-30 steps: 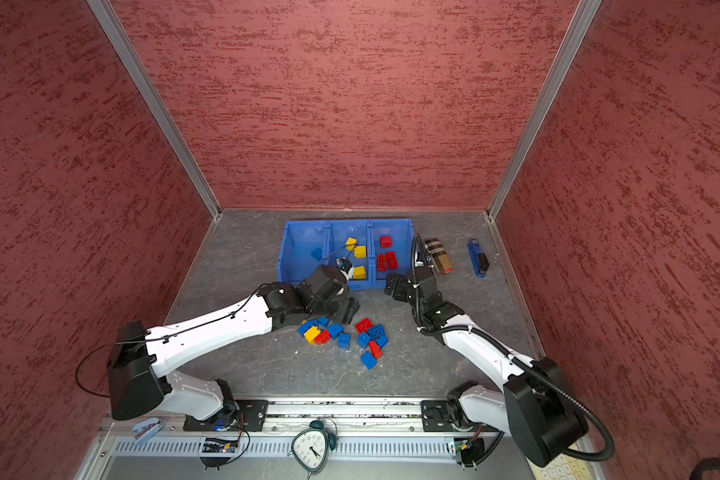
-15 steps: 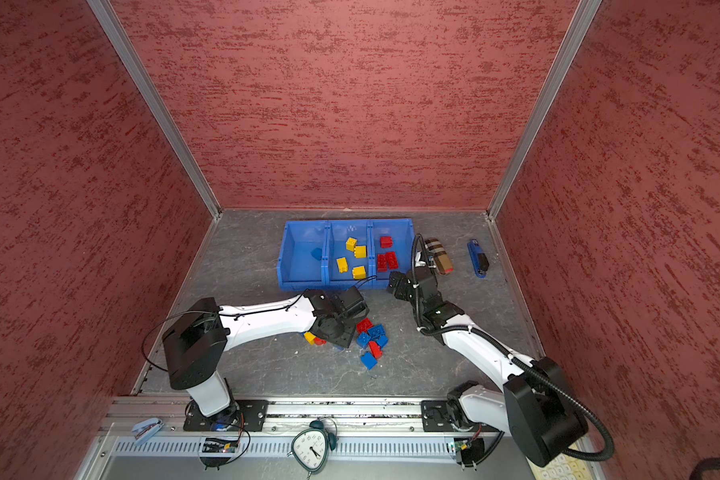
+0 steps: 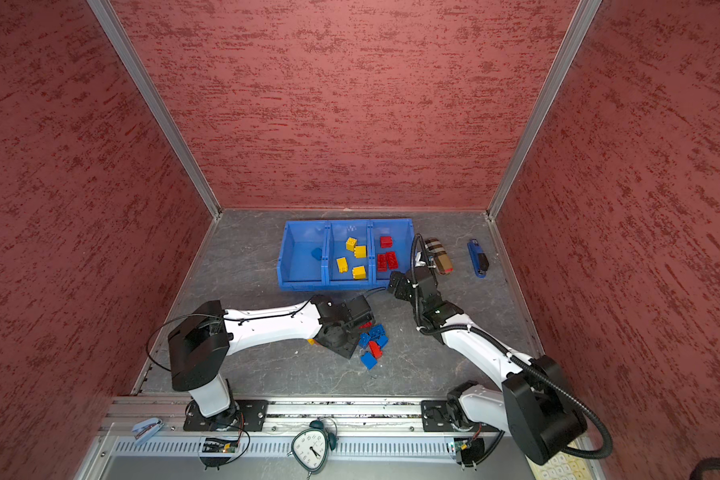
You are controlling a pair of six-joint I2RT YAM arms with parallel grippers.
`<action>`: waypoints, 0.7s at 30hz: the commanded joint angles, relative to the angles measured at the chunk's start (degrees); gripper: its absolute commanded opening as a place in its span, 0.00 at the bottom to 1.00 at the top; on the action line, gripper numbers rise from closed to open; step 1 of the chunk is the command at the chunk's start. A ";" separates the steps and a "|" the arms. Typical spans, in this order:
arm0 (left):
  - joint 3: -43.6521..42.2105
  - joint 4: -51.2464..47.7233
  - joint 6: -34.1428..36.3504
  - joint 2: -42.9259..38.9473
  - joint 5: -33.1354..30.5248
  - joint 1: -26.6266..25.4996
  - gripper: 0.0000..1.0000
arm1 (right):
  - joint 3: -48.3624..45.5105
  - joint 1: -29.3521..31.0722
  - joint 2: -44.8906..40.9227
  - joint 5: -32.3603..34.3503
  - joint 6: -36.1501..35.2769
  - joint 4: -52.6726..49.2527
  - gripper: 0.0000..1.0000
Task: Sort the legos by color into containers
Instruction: 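Lower the left gripper into the pile and grasp a blue brick, then carry the blue brick into the compartment farthest from the glasses case and release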
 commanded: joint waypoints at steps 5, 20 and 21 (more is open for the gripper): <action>-0.28 2.01 1.22 1.19 -0.75 -0.09 0.58 | 0.25 0.09 0.47 -0.79 0.57 1.64 0.99; -0.66 4.52 -1.12 -4.71 -8.89 0.97 0.25 | -0.31 0.10 -2.15 -3.37 -2.22 3.97 0.99; -0.87 4.98 -0.89 -7.18 -9.81 0.97 0.25 | -0.42 0.11 -2.49 -3.48 -2.38 4.47 0.99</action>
